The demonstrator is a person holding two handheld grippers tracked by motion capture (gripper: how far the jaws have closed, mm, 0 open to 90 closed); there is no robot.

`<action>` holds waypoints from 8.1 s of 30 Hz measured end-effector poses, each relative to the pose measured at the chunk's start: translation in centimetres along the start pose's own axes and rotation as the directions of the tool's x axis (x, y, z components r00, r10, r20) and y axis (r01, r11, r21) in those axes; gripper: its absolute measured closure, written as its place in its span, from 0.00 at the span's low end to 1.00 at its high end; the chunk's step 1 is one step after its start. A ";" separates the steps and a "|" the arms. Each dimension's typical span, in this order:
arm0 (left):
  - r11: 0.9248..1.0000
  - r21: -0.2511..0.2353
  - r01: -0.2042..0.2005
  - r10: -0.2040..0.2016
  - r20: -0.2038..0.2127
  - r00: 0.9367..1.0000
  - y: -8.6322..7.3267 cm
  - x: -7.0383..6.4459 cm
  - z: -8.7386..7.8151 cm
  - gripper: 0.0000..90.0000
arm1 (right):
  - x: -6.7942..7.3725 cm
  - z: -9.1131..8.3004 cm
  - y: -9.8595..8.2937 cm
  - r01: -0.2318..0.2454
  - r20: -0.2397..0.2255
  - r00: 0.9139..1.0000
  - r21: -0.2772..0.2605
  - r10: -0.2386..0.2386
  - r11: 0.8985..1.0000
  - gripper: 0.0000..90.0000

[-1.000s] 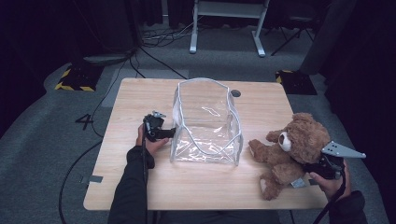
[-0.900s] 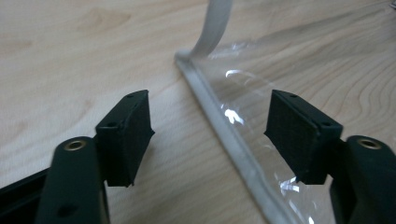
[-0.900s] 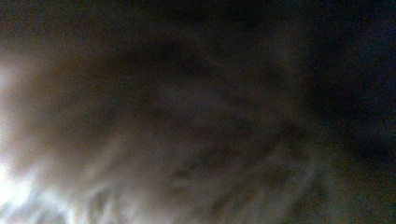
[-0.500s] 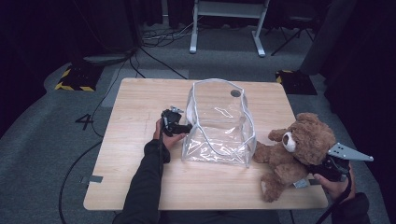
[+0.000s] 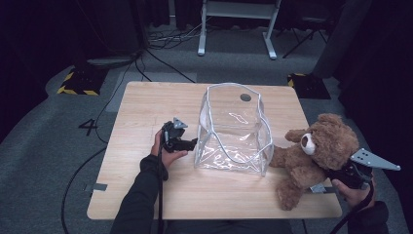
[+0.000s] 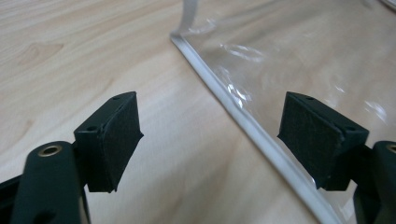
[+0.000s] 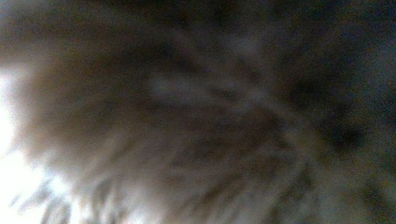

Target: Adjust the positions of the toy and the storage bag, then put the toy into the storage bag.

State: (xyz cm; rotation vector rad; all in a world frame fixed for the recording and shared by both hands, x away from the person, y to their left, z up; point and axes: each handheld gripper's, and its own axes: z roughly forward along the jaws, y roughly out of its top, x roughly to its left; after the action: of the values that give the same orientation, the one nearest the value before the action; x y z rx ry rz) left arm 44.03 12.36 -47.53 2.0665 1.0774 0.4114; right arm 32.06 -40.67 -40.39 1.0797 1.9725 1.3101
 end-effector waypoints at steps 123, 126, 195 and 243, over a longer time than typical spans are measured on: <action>0.994 0.088 -0.071 0.070 0.016 0.997 -9.0 -2.7 -4.3 0.17 | 10.7 4.8 23.0 0.216 -0.031 0.971 -0.316 -0.238 0.924 0.59; 0.994 0.088 -0.071 0.070 0.016 0.997 -9.0 -2.7 -4.3 0.17 | 11.1 5.8 23.0 0.221 -0.032 0.970 -0.306 -0.242 0.926 0.58; 0.994 0.087 -0.073 0.072 0.016 0.997 -9.0 -2.7 -4.3 0.17 | 16.1 11.7 18.4 0.341 -0.172 0.918 -0.119 -0.357 0.933 0.53; 0.994 0.085 -0.069 0.067 0.020 0.998 -9.0 -2.8 -4.3 0.18 | 13.0 16.3 13.6 0.267 -0.218 0.946 0.109 -0.239 0.957 0.41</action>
State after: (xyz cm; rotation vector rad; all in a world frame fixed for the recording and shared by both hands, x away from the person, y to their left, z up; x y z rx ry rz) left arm 34.88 15.42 -51.28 2.1831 1.0330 0.3871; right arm 42.20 -18.78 -34.19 0.7415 2.2948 1.1981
